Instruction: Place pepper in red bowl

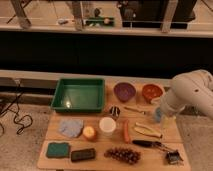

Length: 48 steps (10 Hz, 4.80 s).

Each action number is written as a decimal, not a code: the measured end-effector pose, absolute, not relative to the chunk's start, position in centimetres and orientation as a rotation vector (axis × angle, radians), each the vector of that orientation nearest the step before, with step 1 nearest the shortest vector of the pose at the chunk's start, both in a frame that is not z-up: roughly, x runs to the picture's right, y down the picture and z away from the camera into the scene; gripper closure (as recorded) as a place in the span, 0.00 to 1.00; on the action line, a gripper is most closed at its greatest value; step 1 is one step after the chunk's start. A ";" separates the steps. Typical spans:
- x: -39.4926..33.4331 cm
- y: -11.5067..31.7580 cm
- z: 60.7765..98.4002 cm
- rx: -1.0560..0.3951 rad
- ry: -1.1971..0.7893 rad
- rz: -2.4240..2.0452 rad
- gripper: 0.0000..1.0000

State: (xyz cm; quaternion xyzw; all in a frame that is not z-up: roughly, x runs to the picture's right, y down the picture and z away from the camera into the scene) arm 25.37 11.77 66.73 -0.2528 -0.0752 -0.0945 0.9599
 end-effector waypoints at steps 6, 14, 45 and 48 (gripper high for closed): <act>18.8 12.2 67.0 -0.460 -0.231 -0.410 0.20; 17.1 12.9 68.4 -0.486 -0.230 -0.448 0.20; 15.9 17.9 78.2 -0.576 -0.661 -0.748 0.20; 15.8 18.1 78.3 -0.582 -0.661 -0.751 0.20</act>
